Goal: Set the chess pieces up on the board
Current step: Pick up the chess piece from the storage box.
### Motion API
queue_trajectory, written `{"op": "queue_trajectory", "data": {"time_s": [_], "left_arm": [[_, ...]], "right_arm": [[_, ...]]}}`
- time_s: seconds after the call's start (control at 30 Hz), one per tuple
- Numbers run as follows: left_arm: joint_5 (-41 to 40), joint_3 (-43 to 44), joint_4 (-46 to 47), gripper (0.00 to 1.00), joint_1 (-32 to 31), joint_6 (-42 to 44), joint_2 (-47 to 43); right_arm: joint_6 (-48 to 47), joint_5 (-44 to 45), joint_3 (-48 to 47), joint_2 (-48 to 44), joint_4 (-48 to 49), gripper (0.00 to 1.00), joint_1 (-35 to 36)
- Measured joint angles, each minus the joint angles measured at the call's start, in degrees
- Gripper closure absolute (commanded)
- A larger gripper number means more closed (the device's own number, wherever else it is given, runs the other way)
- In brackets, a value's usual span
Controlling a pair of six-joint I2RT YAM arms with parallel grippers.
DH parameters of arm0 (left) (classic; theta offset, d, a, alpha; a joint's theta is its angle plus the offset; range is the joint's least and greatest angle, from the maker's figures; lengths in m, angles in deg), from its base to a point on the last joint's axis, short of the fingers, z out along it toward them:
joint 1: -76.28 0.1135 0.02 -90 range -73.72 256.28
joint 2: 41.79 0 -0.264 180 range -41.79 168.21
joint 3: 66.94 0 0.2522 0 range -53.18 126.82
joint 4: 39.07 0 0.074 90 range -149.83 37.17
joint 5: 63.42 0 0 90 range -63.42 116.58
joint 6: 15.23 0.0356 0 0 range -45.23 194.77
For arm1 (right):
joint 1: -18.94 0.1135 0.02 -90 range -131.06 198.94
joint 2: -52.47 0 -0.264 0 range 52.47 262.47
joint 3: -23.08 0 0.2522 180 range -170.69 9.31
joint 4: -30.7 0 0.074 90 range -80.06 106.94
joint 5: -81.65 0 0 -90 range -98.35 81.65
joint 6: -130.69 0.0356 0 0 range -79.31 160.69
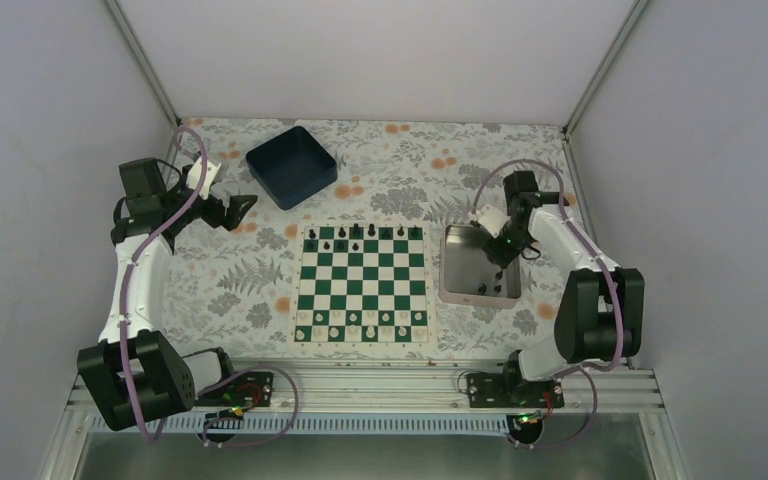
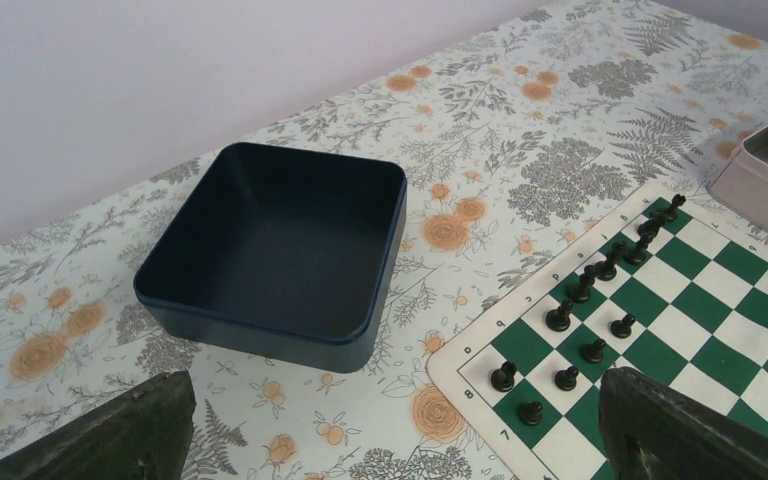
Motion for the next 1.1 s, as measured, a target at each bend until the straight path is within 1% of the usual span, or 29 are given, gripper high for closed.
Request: {"op": "queue_trajectory", "data": {"time_s": [0.1,0.17,0.4,0.77,0.87,1.0,1.1], "left_arm": [[0.0,0.0,0.0,0.0,0.0,0.0,0.0],[0.0,0.0,0.0,0.0,0.0,0.0,0.0],[0.0,0.0,0.0,0.0,0.0,0.0,0.0],[0.0,0.0,0.0,0.0,0.0,0.0,0.0],[0.0,0.0,0.0,0.0,0.0,0.0,0.0],[0.0,0.0,0.0,0.0,0.0,0.0,0.0],[0.0,0.0,0.0,0.0,0.0,0.0,0.0]], "right_arm": [[0.0,1.2,3.4,0.8,3.5,0.49,-0.7],[0.0,2.9,4.8,2.8,6.6,0.5,-1.2],[0.0,6.4,5.0,7.2,12.3,0.5,-1.4],[0.0,7.6,4.2,10.5,14.9,0.51,-1.4],[0.0,7.7,3.9,11.2,15.1,0.55,-1.4],[0.1,7.6,3.5,12.6,15.1,0.66,-1.4],[0.3,7.4,3.0,13.0,14.4,0.71,-1.4]]}}
